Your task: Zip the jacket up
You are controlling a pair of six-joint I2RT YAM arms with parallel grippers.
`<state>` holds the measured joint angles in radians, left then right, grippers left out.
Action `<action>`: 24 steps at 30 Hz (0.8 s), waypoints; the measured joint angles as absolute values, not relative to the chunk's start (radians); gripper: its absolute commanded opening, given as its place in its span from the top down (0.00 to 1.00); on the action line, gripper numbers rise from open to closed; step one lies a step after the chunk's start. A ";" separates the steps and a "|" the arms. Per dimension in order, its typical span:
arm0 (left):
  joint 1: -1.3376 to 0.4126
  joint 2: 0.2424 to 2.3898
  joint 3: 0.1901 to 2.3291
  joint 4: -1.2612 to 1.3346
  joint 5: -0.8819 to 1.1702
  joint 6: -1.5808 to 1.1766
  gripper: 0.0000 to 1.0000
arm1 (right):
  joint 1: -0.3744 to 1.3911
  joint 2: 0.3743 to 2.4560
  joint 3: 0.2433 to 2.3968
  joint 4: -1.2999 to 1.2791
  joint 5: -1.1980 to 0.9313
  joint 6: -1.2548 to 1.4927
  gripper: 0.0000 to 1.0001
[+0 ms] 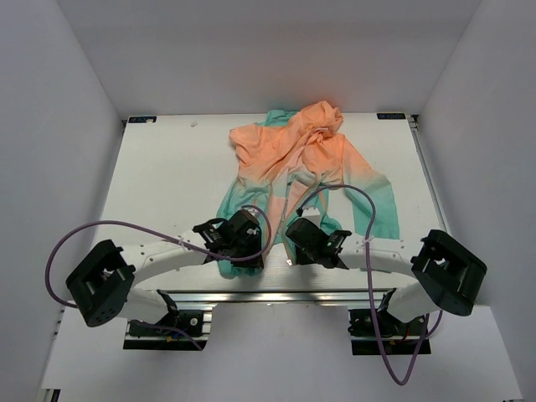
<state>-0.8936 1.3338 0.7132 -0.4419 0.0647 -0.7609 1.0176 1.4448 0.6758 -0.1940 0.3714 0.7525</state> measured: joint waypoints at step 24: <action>-0.894 1.459 0.745 -0.432 0.140 -0.696 0.29 | 1.018 1.422 0.653 -0.198 0.352 0.758 1.00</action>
